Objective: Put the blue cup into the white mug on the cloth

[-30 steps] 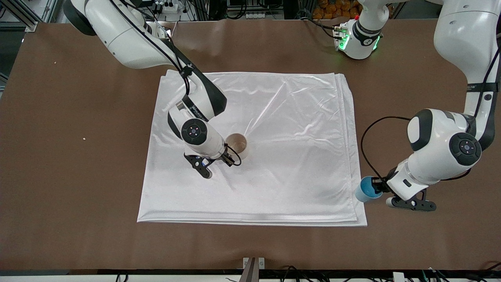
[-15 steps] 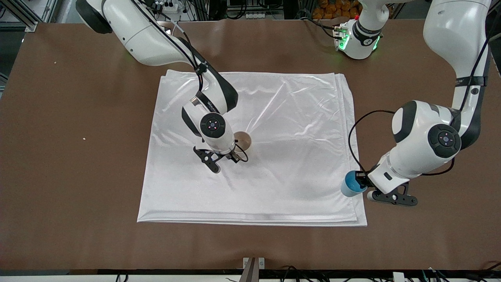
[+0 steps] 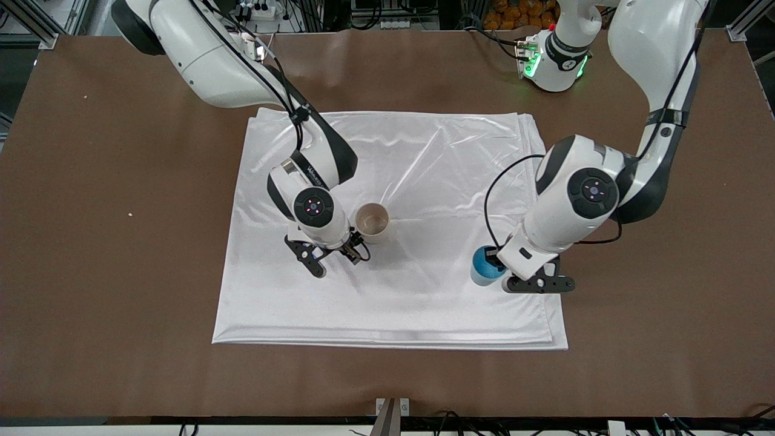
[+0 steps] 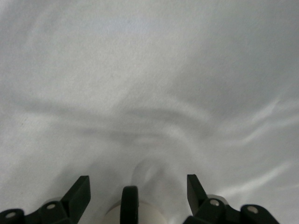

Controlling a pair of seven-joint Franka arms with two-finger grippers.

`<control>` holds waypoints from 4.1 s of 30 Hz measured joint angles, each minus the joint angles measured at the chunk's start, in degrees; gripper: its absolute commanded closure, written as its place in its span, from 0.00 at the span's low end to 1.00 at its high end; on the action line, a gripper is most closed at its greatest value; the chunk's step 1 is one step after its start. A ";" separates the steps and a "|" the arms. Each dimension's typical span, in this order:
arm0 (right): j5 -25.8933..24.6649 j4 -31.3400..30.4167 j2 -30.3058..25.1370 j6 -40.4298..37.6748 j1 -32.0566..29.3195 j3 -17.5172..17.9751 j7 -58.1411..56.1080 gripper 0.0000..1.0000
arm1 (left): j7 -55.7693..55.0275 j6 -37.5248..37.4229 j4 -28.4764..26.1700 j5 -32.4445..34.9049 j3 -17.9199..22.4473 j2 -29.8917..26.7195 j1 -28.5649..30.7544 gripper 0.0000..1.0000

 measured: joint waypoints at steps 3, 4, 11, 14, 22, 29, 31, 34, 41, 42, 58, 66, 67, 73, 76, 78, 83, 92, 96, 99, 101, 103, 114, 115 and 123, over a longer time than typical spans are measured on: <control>0.00 1.63 -0.07 -3.60 -1.72 -0.03 -4.63 0.00 | -2.80 0.00 0.00 0.00 0.01 -0.02 -1.77 1.00; 0.00 2.09 -0.10 -4.33 -2.31 -0.03 -6.24 0.00 | -3.62 0.00 0.00 0.00 0.01 -0.04 -2.25 1.00; 0.00 4.44 -0.32 -6.36 -8.24 -0.08 -22.63 0.00 | -10.94 0.00 0.02 0.00 0.00 -0.61 -6.21 1.00; 0.03 4.64 -0.32 -6.39 -10.76 -0.11 -29.63 0.00 | -14.53 -0.02 0.02 0.00 0.02 -0.69 -8.52 1.00; 0.08 4.73 -0.60 -7.25 -17.43 0.58 -44.04 0.00 | -22.69 0.02 0.67 2.67 0.49 -0.51 -14.10 1.00; 0.03 3.59 -1.98 -10.21 -19.39 0.58 -51.32 0.00 | -28.53 1.32 1.31 2.99 1.62 0.80 -18.25 1.00; 0.02 2.25 -2.70 -9.98 -19.92 0.55 -53.11 0.00 | -29.76 1.68 1.85 3.05 2.55 1.43 -20.03 1.00; 0.01 -0.64 -4.25 -8.94 -21.04 0.53 -55.89 0.00 | -30.58 2.27 2.78 3.06 3.72 2.50 -22.33 1.00; 0.00 -12.60 -11.94 -4.16 -23.88 0.51 -61.11 0.00 | -30.98 4.19 4.31 3.07 4.37 5.07 -24.83 1.00; -0.01 -14.99 -13.42 -2.94 -24.16 0.51 -61.57 0.00 | -30.98 4.53 4.39 3.07 4.37 5.43 -25.16 1.00; -0.29 -34.96 -27.20 4.15 -25.64 0.39 -64.00 0.00 | -31.12 5.58 4.74 3.23 4.46 8.30 -27.65 1.00; -0.31 -33.14 -31.17 -3.98 -27.83 0.35 -69.00 0.00 | -31.12 5.58 4.73 3.28 4.64 8.59 -27.65 1.00; -0.31 -32.73 -31.46 -4.86 -28.24 0.35 -69.78 0.00 | -31.13 5.58 4.72 3.28 4.69 8.64 -27.64 1.00; -0.31 -29.29 -33.55 -11.08 -29.99 0.34 -73.10 0.00 | -31.63 5.57 4.69 3.29 4.76 9.02 -27.65 0.78; -0.31 -26.34 -34.61 -15.60 -29.98 0.49 -73.44 0.00 | -32.01 5.57 4.69 3.31 4.76 9.12 -27.66 0.00; -0.30 -23.60 -35.19 -18.99 -29.98 0.68 -73.48 0.00 | -32.10 5.55 4.69 3.33 4.76 9.13 -27.66 0.00; -0.28 -16.86 -36.31 -25.82 -29.98 0.96 -74.23 0.00 | -32.32 5.55 4.70 3.34 4.76 9.13 -27.69 0.00; 1.16 -9.90 -38.65 -30.30 -30.04 0.82 -77.43 0.00 | -32.48 5.51 5.18 3.36 4.83 8.88 -27.66 0.00; 5.24 -9.37 -40.32 -29.95 -30.96 0.76 -78.07 0.00 | -32.53 4.66 5.65 3.36 4.93 8.24 -27.52 0.00; 6.95 -9.21 -41.79 -28.90 -31.82 0.74 -78.50 0.00 | -32.69 3.17 6.08 3.36 5.07 7.07 -27.13 0.00; 7.34 -9.18 -42.80 -28.27 -32.15 0.74 -78.61 0.00 | -32.86 2.03 6.34 3.39 5.19 5.92 -26.50 0.00; 7.53 -9.18 -43.72 -27.71 -32.29 0.74 -78.64 0.00 | -32.87 0.98 6.54 3.41 5.27 4.49 -25.50 0.00; 7.58 -9.81 -45.33 -27.01 -32.31 0.73 -78.64 0.00 | -32.87 -7.20 7.06 3.64 5.44 -5.92 -18.36 0.00; 7.58 -9.83 -45.33 -26.98 -32.32 0.72 -78.63 0.00 | -32.87 -8.04 7.06 3.66 5.43 -6.80 -17.73 0.00; 7.58 -9.52 -45.45 -26.72 -32.36 0.65 -78.62 0.00 | -27.05 -17.35 7.06 3.87 5.52 -13.07 -11.70 0.00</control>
